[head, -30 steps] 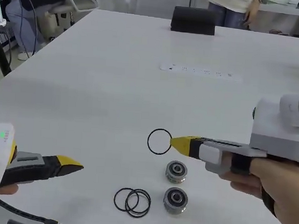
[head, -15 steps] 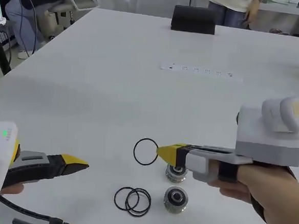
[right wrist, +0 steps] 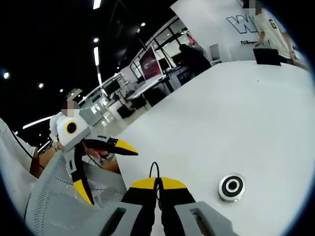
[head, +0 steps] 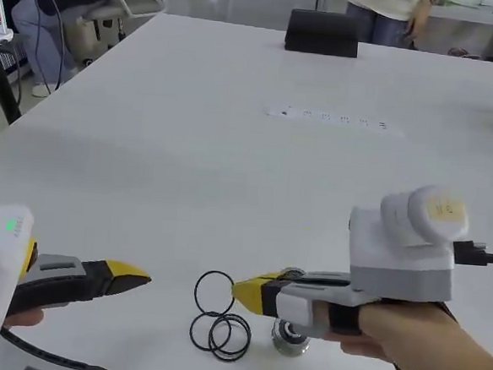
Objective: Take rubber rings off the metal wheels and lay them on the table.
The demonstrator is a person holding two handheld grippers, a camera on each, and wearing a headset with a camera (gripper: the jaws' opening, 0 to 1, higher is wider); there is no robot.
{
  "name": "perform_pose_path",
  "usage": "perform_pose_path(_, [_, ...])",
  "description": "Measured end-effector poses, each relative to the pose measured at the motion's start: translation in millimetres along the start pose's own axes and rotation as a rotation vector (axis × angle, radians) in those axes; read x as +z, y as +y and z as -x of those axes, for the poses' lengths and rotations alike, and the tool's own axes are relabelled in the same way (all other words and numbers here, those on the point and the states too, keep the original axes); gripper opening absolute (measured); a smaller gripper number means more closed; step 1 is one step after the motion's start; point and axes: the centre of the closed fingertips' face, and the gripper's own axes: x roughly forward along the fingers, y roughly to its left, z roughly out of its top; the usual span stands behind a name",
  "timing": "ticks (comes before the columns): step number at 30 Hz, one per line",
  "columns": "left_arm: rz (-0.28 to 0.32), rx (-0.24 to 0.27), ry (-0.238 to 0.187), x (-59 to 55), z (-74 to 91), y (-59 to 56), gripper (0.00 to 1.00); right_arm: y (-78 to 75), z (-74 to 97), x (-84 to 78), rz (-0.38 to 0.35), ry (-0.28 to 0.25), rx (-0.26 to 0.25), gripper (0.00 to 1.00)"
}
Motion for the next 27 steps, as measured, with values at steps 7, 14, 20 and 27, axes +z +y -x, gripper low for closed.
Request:
perform_pose_path(7, [0.021, 0.006, -0.019, 2.3, 0.4, 1.3, 0.75, -2.8, -9.3, -16.8, -0.018, 0.050, -0.001, 0.00])
perform_pose_path(14, [0.029, 0.002, -0.027, 3.0, 0.1, 1.0, 0.74, -4.4, -14.5, -29.5, -0.026, 0.090, -0.013, 0.00])
perform_pose_path(20, [0.041, 0.007, -0.042, 4.6, 0.7, 1.9, 0.74, -4.8, -17.2, -36.2, -0.016, 0.113, -0.018, 0.00])
perform_pose_path(27, [0.044, 0.007, -0.044, 4.5, 0.6, 1.7, 0.73, -9.1, -16.7, -37.2, -0.007, 0.115, -0.035, 0.00])
